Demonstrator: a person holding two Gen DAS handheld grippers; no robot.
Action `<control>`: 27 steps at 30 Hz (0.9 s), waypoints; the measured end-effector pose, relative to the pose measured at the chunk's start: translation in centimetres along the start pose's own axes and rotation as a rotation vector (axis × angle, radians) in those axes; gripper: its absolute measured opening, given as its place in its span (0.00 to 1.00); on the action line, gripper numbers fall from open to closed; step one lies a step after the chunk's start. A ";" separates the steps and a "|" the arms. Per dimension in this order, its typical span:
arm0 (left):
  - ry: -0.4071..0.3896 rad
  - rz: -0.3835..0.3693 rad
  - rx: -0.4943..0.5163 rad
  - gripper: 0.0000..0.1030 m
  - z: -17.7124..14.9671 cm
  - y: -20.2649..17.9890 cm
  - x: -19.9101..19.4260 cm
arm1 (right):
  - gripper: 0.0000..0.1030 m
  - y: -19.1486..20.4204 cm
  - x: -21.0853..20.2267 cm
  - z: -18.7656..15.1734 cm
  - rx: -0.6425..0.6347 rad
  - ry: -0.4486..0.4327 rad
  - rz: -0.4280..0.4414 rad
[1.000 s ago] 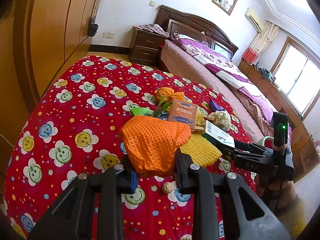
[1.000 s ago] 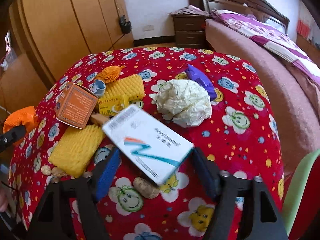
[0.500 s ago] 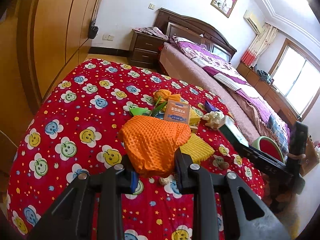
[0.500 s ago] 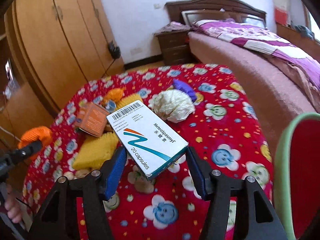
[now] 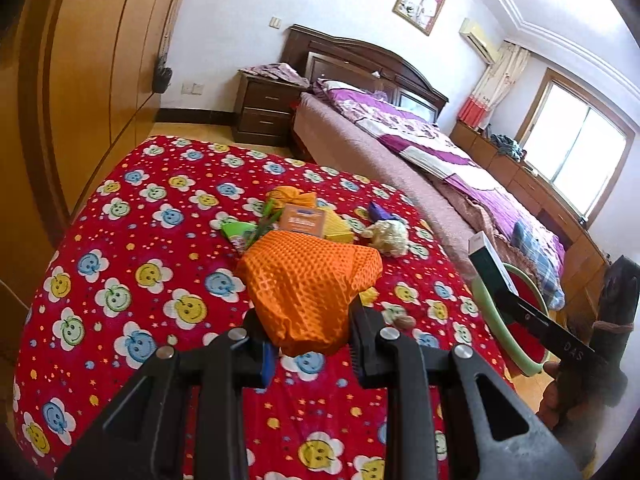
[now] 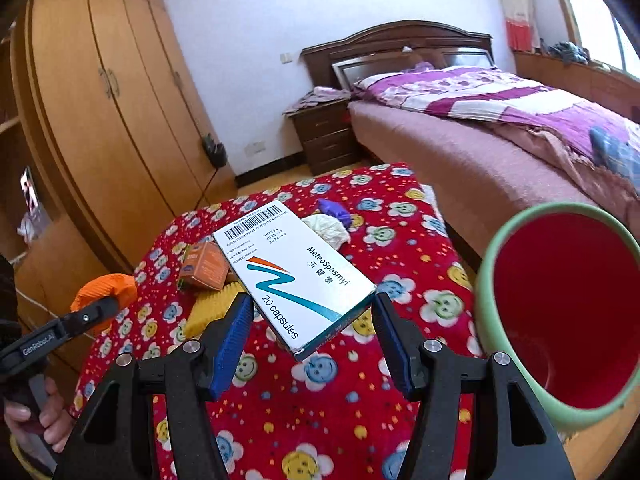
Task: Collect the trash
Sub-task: 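Carry the cloth and the box over to the green-rimmed red bin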
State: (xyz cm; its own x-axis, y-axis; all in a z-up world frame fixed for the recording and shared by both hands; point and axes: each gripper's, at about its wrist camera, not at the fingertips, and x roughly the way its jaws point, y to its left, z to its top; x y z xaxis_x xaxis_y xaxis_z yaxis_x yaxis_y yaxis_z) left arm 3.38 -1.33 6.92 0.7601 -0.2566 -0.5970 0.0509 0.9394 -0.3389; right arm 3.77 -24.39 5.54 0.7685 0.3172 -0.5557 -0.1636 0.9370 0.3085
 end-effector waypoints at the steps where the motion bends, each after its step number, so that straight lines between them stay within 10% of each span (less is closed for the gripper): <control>1: 0.002 -0.005 0.007 0.28 0.0 -0.3 0.0 | 0.61 -0.3 -0.4 -0.2 0.011 -0.004 -0.005; 27: 0.118 -0.210 0.233 0.28 -0.8 -13.3 5.4 | 0.61 -8.4 -7.8 -2.7 0.157 -0.107 -0.220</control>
State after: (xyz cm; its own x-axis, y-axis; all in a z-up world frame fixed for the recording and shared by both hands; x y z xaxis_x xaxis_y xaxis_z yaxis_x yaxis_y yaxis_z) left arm 6.25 -15.44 7.62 0.6379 -0.4621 -0.6160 0.3562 0.8863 -0.2960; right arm -2.50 -34.39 5.19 0.8374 0.0839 -0.5401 0.1056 0.9447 0.3105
